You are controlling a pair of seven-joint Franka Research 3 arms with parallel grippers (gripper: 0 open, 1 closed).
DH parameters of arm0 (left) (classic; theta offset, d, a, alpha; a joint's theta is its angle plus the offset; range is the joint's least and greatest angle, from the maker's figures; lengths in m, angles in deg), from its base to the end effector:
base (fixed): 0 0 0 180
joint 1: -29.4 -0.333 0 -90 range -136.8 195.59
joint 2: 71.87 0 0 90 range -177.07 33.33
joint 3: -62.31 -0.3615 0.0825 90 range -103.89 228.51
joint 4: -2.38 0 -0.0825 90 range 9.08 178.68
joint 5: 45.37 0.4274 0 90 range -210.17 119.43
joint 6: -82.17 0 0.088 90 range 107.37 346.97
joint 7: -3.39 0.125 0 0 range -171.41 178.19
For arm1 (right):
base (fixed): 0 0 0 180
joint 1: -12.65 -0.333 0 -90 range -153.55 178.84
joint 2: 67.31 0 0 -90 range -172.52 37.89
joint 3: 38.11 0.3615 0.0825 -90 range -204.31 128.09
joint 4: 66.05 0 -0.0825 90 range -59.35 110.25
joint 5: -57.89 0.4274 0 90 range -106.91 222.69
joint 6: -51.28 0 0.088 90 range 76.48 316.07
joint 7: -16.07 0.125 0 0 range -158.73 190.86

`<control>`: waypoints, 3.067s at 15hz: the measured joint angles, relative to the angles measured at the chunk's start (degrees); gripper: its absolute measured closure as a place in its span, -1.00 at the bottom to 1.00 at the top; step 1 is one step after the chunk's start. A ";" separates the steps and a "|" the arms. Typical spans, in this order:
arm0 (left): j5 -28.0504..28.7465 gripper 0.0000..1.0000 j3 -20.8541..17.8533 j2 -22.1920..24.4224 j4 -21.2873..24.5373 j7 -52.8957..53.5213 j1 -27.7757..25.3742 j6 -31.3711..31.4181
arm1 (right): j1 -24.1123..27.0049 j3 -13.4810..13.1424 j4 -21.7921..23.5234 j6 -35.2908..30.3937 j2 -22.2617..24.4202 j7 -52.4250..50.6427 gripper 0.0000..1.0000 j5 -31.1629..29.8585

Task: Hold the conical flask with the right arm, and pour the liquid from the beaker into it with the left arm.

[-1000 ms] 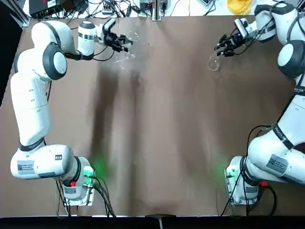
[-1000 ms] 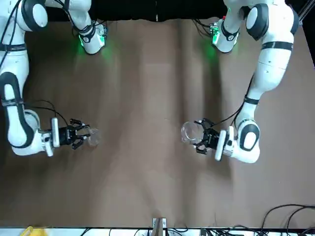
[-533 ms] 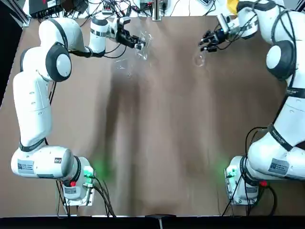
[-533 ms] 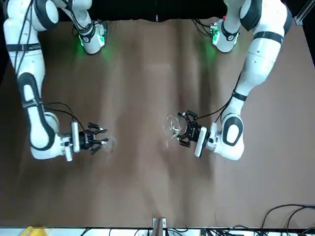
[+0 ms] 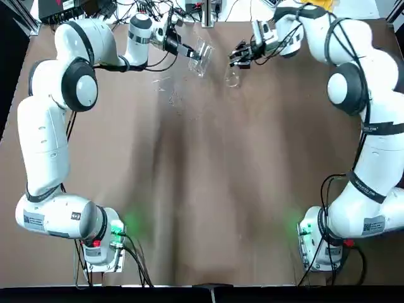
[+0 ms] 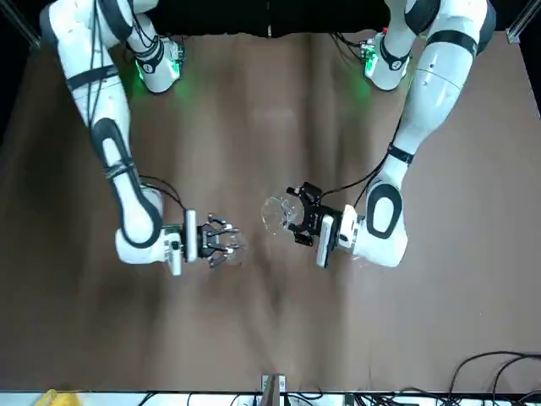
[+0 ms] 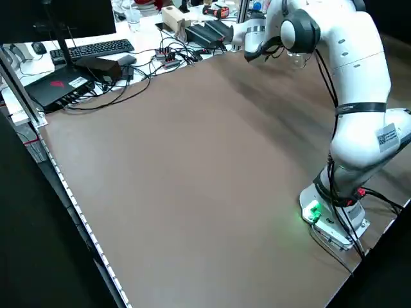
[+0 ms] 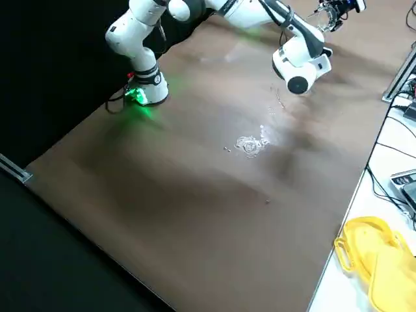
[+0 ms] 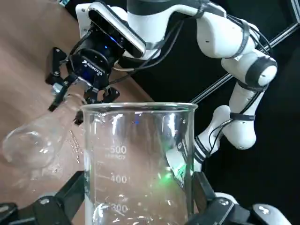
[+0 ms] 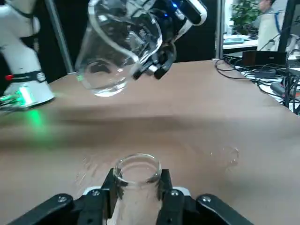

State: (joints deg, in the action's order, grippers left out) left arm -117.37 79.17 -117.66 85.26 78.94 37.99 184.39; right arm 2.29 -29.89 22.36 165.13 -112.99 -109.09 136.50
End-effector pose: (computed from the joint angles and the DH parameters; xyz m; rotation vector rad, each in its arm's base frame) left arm 0.6827 -0.3779 0.2674 1.4993 -0.8923 0.2392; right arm 0.7092 0.3002 0.1987 -1.4062 -1.4287 -0.9182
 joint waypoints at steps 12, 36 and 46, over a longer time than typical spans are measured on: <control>0.00 -0.94 0.07 0.29 0.07 -13.19 2.30 0.47 | -5.61 -0.06 0.62 2.60 -0.50 0.62 0.22 4.38; 2.46 -0.94 -0.54 0.30 1.52 -24.61 3.75 3.00 | -6.41 -0.32 1.34 1.73 -0.53 3.06 0.22 4.45; 3.27 -0.94 -0.69 0.30 1.56 -28.60 4.08 3.10 | -6.40 -0.39 1.33 0.25 -0.52 3.10 0.22 4.47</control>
State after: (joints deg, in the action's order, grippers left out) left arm -114.10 78.48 -117.37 86.82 50.34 42.06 187.50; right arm -4.11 -30.28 23.69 165.38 -113.51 -105.99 140.97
